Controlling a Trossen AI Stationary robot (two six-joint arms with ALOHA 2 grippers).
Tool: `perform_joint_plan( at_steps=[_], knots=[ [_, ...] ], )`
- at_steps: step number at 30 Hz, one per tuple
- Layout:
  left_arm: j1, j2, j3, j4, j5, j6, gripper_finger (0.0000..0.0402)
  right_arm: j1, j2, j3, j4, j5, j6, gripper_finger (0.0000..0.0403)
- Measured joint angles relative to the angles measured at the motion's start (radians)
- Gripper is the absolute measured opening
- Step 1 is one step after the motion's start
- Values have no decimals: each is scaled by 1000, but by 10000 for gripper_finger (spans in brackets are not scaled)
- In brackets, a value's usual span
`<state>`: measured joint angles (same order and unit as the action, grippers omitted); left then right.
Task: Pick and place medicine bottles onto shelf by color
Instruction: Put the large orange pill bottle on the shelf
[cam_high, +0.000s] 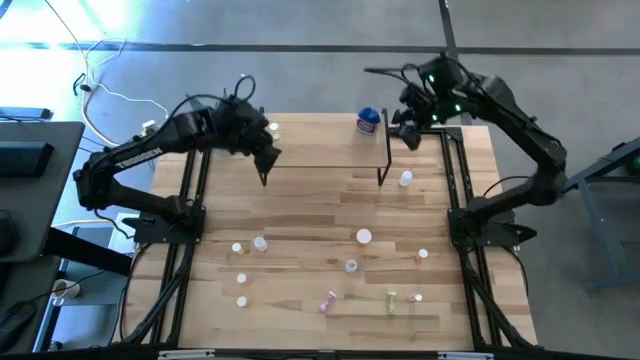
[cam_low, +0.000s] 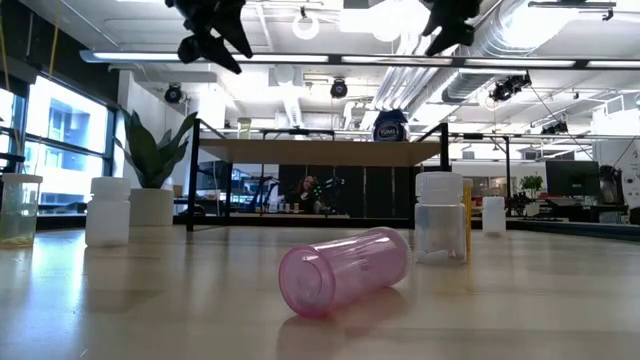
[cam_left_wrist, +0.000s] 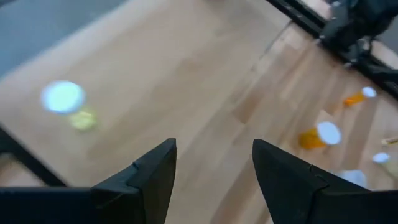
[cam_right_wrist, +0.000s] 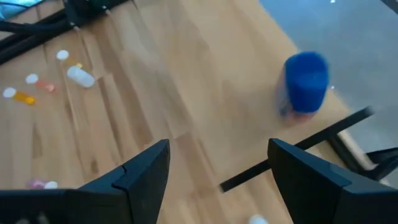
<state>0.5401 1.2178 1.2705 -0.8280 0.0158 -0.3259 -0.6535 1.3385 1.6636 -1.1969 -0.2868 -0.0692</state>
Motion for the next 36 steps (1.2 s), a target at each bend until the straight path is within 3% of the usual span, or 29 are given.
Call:
perform_joint_plan(
  at_steps=[7, 13, 25, 31, 36],
  knots=[
    [-103, -35, -116, 122, 0, -60, 200, 148, -185, -219, 124, 98, 172, 261],
    [-189, -40, -135, 145, -1, -69, 200, 316, -261, -342, 202, 131, 347, 261],
    [-467, -44, -135, 141, -14, -153, 200, 675, -267, -455, 242, 386, 515, 261],
    [-581, -44, -135, 177, -21, -198, 200, 754, -237, -470, 246, 392, 610, 261],
    [-652, -44, -135, 205, -52, -199, 200, 761, -185, -470, 246, 336, 570, 261]
  ],
)
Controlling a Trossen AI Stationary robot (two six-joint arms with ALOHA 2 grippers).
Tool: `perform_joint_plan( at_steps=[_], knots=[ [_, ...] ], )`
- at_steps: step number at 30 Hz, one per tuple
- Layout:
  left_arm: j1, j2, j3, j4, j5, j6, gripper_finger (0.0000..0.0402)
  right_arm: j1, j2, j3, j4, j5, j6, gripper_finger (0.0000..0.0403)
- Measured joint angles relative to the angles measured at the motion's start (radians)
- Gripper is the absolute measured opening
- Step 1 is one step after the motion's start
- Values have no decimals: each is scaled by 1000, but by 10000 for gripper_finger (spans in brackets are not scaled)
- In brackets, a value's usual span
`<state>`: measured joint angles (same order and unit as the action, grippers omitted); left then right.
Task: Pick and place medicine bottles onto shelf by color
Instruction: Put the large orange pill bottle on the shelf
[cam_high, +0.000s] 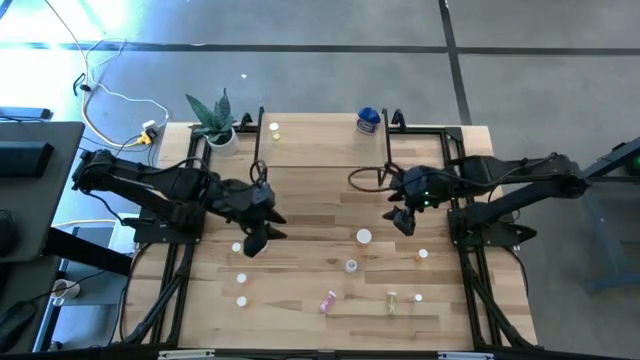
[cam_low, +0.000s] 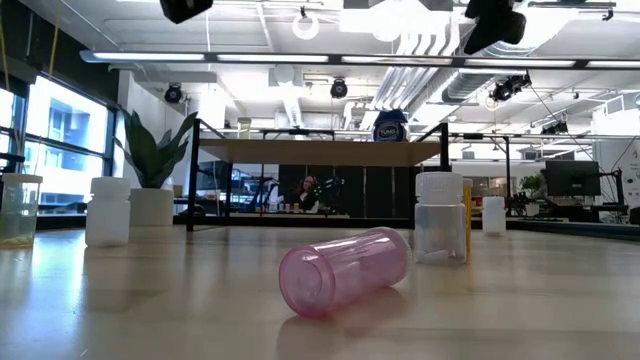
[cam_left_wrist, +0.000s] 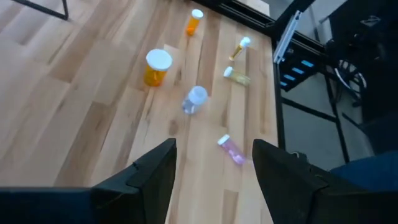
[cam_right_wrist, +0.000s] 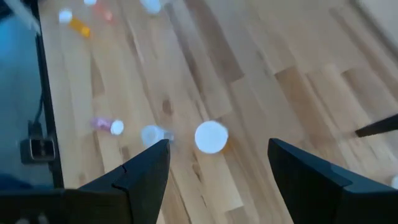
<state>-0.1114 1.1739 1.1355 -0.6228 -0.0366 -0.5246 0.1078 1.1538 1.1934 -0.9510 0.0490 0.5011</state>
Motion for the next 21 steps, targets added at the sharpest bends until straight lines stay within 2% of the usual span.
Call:
perform_joint_plan(
  at_steps=[13, 21],
  knots=[
    [-53, 0, 0, -1, -28, -22, 200, 0, 203, 0, 52, -41, -117, 261],
    [-72, 0, 0, -4, -27, -7, 200, 44, 324, 0, 51, -31, -248, 261]
  ],
)
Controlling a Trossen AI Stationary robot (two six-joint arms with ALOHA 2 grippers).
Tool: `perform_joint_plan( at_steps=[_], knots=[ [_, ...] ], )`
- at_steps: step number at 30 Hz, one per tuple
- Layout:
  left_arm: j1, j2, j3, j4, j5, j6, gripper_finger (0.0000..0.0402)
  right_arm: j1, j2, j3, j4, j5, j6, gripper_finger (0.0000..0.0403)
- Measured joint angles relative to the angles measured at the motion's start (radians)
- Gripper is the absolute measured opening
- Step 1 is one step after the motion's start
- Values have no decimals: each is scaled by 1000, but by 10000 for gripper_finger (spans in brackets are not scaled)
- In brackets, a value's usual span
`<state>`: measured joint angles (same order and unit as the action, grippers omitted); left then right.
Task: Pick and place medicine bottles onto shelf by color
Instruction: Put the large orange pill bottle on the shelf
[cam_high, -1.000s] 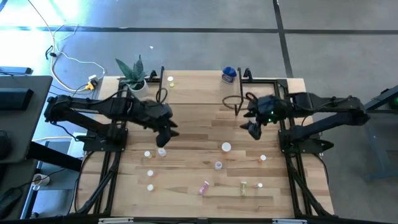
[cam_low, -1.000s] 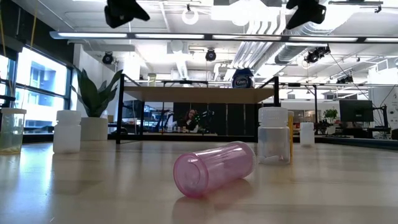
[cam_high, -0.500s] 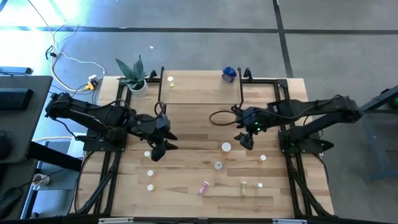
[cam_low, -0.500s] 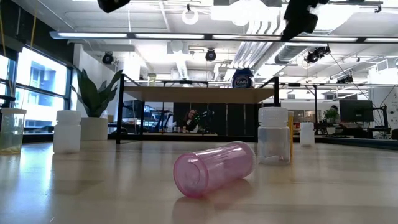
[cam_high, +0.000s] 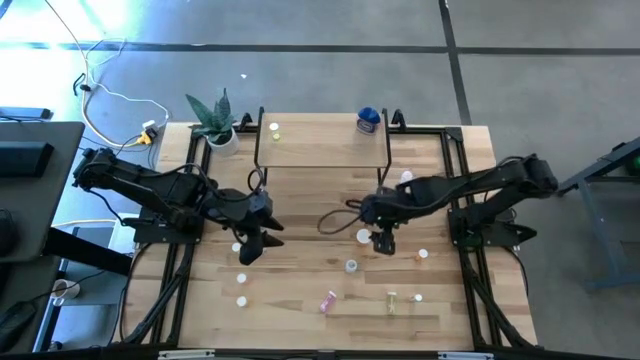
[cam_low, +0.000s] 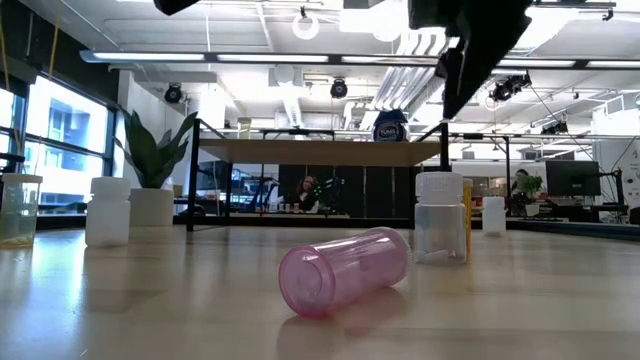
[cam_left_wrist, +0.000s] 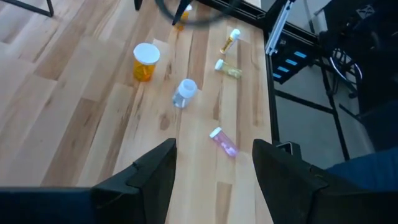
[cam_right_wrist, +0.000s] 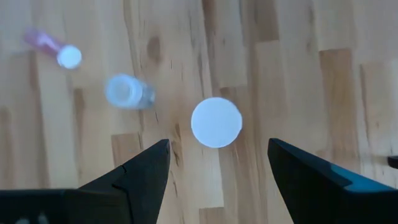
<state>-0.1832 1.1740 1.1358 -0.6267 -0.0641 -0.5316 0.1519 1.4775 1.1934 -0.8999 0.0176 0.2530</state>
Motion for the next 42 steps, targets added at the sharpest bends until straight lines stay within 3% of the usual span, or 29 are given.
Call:
perform_joint_plan(
  at_steps=[12, 31, 42],
  knots=[
    [-2, 0, 0, -4, 0, 11, 200, 20, 155, 0, 47, 38, -2, 262],
    [-2, 0, 0, -6, 0, 12, 200, 19, 271, 0, 94, 31, 12, 261],
    [-2, 0, 0, -9, 0, 37, 200, 18, 266, 5, 74, 9, 43, 182]
  ],
)
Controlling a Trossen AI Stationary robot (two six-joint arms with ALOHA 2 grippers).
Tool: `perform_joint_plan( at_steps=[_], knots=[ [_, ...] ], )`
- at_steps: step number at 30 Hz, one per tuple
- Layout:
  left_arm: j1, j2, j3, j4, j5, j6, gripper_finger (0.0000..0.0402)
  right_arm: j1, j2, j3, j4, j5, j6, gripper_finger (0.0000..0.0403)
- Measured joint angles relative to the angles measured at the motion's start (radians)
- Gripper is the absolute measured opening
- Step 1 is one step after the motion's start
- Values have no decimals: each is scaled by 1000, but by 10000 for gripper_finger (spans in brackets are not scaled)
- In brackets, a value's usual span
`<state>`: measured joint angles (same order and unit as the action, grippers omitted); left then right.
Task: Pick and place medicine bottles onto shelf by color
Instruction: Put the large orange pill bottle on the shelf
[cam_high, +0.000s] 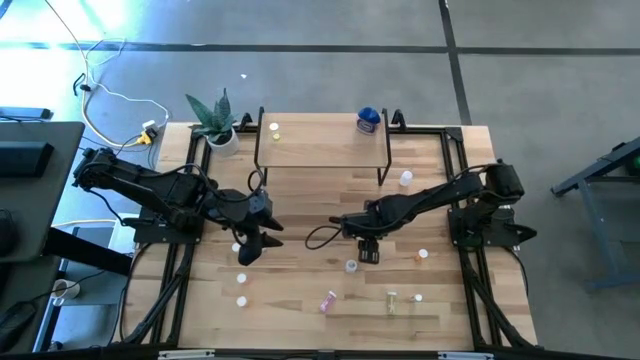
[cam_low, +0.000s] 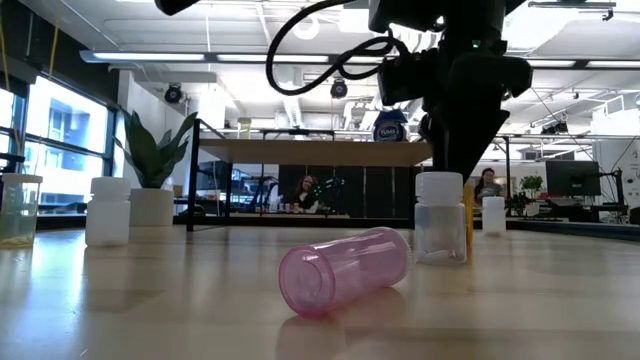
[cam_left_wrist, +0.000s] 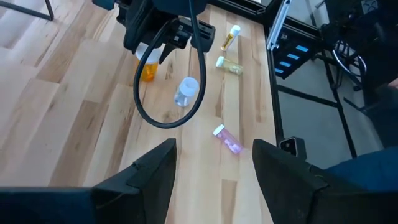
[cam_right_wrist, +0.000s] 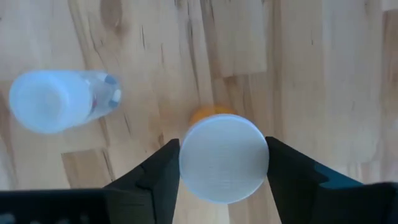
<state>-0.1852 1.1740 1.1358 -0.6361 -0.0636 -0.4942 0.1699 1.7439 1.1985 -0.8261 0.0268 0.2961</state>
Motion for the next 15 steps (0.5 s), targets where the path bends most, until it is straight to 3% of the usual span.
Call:
perform_joint_plan(
  at_steps=[15],
  knots=[
    [53, 0, 0, -3, -1, -6, 200, -40, 1, 273, -233, -5, 12, 190]
  ],
)
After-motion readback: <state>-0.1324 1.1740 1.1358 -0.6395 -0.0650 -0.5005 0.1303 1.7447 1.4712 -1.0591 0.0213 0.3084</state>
